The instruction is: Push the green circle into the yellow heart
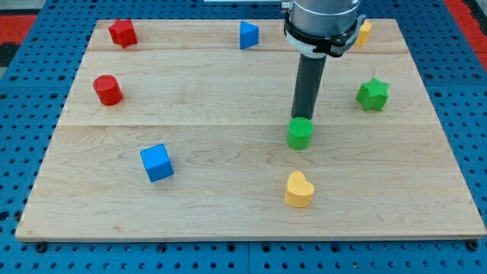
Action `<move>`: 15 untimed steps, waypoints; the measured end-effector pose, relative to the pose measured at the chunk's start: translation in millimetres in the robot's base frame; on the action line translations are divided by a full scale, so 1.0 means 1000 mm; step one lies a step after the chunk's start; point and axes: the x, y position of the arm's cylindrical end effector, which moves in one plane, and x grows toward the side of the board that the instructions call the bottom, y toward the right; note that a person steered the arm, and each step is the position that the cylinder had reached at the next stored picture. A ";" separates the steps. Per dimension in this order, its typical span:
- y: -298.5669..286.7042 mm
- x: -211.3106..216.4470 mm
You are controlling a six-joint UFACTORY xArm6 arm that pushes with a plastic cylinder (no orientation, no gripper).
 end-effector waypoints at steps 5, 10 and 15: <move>0.037 0.035; 0.004 0.059; 0.002 0.049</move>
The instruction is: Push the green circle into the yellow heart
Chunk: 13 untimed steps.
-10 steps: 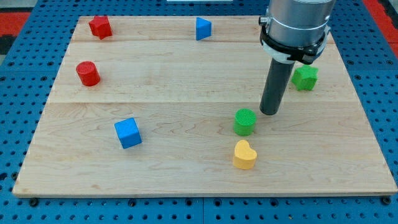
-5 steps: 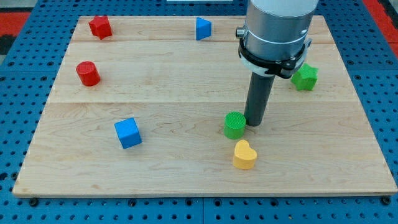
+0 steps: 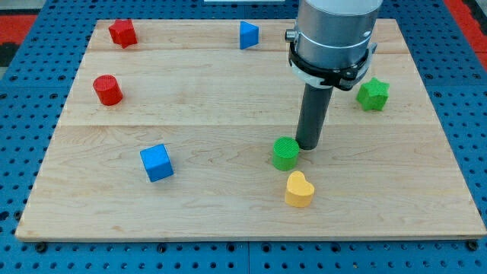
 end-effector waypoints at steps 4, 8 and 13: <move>0.000 -0.010; 0.000 -0.017; -0.039 -0.002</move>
